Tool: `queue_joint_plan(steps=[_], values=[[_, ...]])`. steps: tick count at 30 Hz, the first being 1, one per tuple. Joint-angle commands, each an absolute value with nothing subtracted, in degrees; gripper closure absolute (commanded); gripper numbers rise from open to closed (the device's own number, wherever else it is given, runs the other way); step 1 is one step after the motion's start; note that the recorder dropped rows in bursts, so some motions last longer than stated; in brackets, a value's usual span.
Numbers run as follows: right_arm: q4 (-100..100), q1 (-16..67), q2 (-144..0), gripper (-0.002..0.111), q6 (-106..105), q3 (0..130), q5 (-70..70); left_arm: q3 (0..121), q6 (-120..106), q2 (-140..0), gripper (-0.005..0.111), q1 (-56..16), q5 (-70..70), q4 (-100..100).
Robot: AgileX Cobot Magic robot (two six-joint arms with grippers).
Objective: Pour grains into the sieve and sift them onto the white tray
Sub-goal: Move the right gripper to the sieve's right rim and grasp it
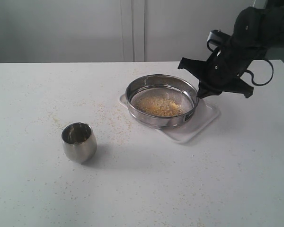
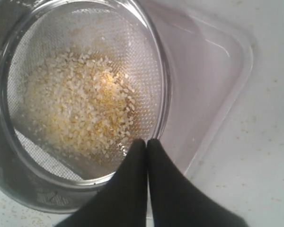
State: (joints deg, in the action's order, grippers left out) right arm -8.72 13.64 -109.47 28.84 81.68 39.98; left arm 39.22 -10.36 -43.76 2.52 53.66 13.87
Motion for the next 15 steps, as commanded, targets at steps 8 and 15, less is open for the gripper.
queue_joint_plan(steps=[8,15], values=[[-7.61,13.62,-113.28,0.104,33.83,82.35,36.53,38.80,-10.53,-43.34,0.107,2.66,54.46,14.55],[-8.01,13.62,-115.51,0.082,33.83,82.48,34.99,38.80,-10.53,-43.34,0.107,2.66,54.46,14.55]])
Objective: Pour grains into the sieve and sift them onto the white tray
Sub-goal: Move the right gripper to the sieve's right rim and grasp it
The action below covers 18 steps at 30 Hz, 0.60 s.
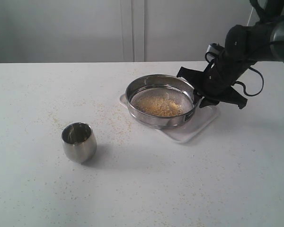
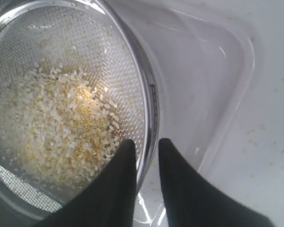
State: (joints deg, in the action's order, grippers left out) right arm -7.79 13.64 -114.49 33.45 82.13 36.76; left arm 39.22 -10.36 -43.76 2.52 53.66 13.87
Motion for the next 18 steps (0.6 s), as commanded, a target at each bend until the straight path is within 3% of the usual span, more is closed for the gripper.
queue_joint_plan(steps=[1,18], values=[[-8.31,13.62,-115.61,0.081,33.83,82.48,34.58,38.80,-10.53,-43.34,0.107,2.66,54.46,14.55],[-10.88,13.62,-121.36,0.081,36.28,82.58,31.22,38.80,-10.53,-43.34,0.107,2.66,54.46,14.55]])
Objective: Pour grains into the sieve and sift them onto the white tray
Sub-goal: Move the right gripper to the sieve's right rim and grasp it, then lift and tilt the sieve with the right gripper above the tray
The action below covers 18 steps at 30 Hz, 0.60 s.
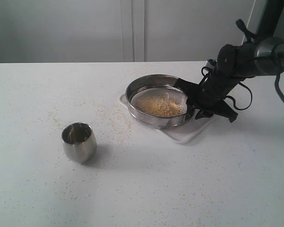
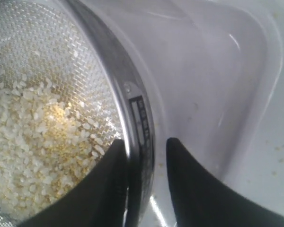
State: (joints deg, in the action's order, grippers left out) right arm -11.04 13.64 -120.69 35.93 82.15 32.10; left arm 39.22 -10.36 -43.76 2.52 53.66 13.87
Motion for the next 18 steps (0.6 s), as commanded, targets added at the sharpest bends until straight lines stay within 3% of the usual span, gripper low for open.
queue_joint_plan(steps=[1,5,11,18], values=[[-10.88,13.62,-121.60,0.081,36.28,82.58,31.33,38.80,-10.53,-43.34,0.107,2.66,54.46,14.55],[-10.99,13.62,-122.44,0.082,36.28,82.58,32.39,38.80,-10.53,-43.34,0.107,2.66,54.46,14.55],[-13.65,13.62,-121.80,0.108,36.28,82.77,31.52,38.80,-10.53,-43.34,0.107,2.66,54.46,14.55],[-14.66,13.62,-120.59,0.108,41.05,82.77,30.04,38.80,-10.53,-43.34,0.107,2.66,54.46,14.55]])
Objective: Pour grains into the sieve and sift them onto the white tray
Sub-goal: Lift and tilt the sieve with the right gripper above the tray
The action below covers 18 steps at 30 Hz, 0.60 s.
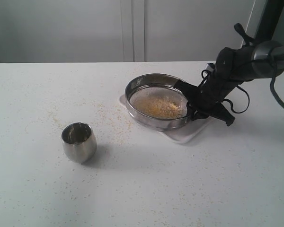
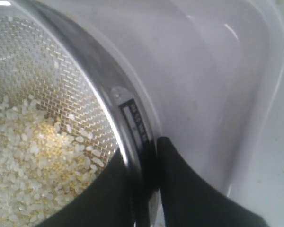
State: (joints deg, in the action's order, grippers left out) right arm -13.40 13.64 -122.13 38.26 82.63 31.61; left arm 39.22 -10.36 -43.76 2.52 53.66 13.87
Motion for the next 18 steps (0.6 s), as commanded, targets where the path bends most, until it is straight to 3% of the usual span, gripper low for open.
queue_joint_plan(steps=[1,11,18], values=[[-14.54,13.52,-120.13,0.108,41.17,82.77,29.89,38.80,-10.53,-43.34,0.107,2.66,54.46,14.55],[-4.02,12.94,-116.94,0.108,41.17,82.77,30.31,38.80,-10.53,-43.34,0.107,2.66,54.46,14.55],[-10.72,13.63,-118.27,0.108,46.53,85.67,23.15,38.80,-10.53,-43.34,0.107,2.66,54.46,14.55]])
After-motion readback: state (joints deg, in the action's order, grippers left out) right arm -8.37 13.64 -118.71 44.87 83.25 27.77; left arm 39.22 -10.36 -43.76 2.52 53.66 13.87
